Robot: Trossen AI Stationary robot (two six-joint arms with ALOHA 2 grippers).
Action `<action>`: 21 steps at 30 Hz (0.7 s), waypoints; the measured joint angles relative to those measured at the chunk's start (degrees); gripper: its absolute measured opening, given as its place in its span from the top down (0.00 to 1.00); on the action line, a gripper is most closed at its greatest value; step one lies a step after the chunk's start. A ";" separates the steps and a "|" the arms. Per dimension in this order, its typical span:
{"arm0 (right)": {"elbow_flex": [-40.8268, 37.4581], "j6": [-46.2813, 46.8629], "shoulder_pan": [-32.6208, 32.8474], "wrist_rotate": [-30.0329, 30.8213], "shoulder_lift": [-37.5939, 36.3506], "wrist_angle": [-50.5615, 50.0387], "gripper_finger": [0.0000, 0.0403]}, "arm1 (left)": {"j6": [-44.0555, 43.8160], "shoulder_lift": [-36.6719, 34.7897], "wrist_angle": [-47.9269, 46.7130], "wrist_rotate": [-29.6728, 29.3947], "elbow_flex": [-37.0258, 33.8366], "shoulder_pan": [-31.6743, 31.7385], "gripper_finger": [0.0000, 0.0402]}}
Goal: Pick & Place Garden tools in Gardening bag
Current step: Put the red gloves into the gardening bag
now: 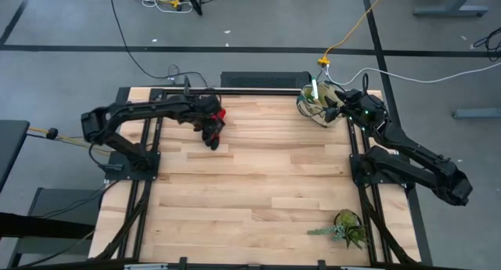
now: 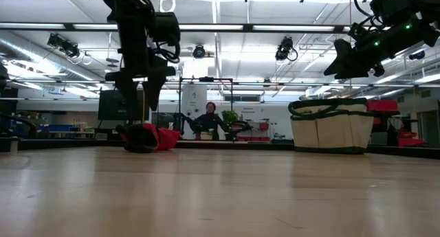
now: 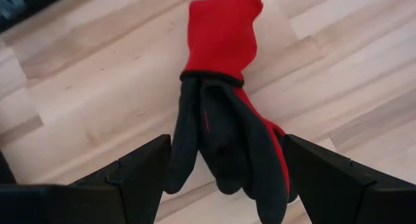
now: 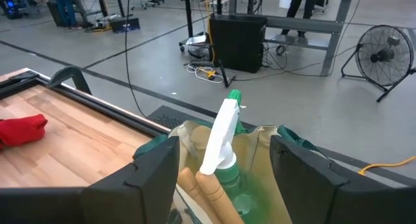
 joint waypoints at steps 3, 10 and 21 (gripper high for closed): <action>0.00 -0.02 0.00 0.00 0.00 -0.05 0.40 | -0.09 1.94 0.02 1.08 0.00 -0.04 0.24; 0.00 -0.07 0.00 0.02 0.02 -0.40 0.40 | -1.50 6.75 0.03 1.88 0.00 -0.02 0.24; 0.00 -0.05 0.02 0.02 0.02 -0.40 0.40 | -3.02 11.90 1.54 2.65 0.00 -0.02 0.24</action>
